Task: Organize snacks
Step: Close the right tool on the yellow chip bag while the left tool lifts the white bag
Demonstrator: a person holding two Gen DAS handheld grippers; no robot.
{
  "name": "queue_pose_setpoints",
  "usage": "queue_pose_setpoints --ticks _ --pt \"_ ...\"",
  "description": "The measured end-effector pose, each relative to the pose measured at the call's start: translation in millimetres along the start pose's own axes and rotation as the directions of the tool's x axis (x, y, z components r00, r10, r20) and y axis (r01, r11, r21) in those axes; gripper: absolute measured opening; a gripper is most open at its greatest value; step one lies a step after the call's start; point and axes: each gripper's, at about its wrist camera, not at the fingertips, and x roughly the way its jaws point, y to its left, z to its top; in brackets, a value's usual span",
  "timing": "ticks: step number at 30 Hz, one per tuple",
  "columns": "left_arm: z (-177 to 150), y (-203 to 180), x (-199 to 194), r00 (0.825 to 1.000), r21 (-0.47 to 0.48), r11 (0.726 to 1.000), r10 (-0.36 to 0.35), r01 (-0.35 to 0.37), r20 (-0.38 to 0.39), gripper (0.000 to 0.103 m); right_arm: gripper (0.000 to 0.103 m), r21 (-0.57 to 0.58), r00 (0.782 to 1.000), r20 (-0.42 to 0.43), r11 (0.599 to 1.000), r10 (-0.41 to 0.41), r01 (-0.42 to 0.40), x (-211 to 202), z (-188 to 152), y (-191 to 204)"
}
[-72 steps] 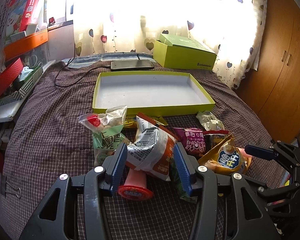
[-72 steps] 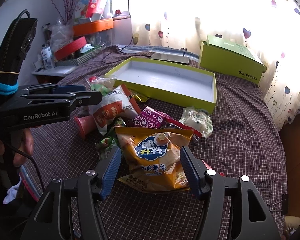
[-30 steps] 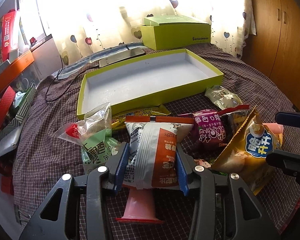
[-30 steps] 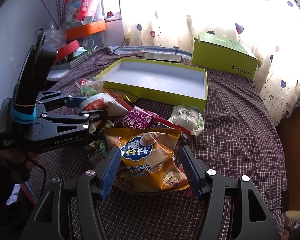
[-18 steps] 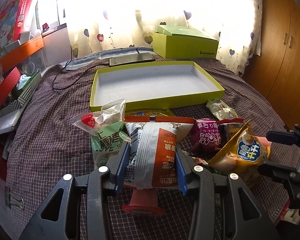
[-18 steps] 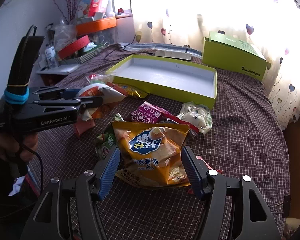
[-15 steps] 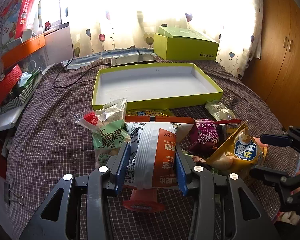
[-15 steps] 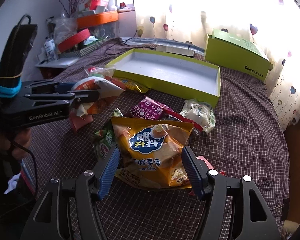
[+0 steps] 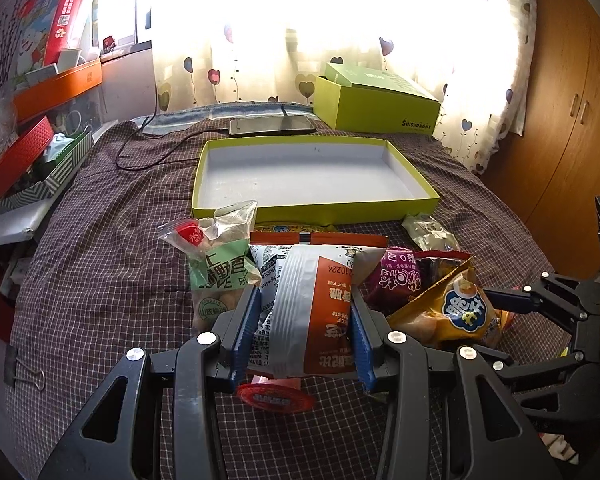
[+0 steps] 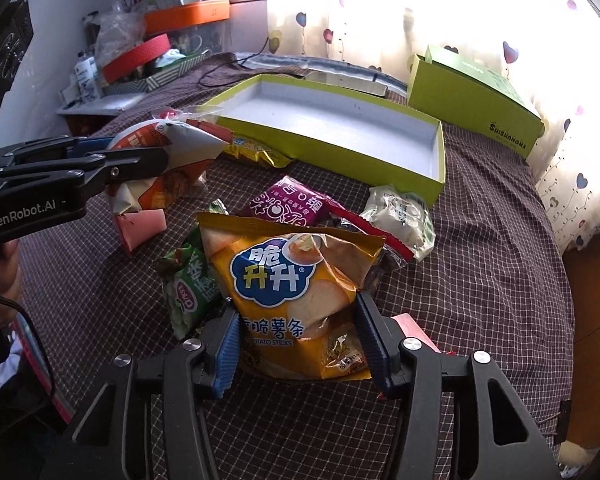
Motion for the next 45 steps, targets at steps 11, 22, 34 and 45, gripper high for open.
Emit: queue_pose_setpoints --ticks 11,22,34,45 --pt "6.4 -0.9 -10.8 0.999 -0.017 1.0 0.009 -0.008 0.034 0.043 0.036 0.019 0.997 0.072 1.0 0.005 -0.006 -28.4 -0.4 -1.3" --pt "24.9 -9.4 -18.7 0.996 -0.003 1.0 0.0 0.001 0.084 0.043 0.021 0.015 0.997 0.07 0.999 0.033 -0.034 -31.1 9.6 -5.3" --pt "20.4 -0.5 -10.2 0.999 -0.024 1.0 -0.005 0.006 0.053 0.043 0.057 0.015 0.997 -0.022 0.998 0.069 -0.069 -0.7 4.2 -1.7" --pt "13.6 3.6 -2.9 1.0 -0.034 0.999 -0.01 0.011 0.027 0.043 0.06 0.093 0.996 -0.092 0.996 0.007 0.002 3.2 -1.5 -1.4"
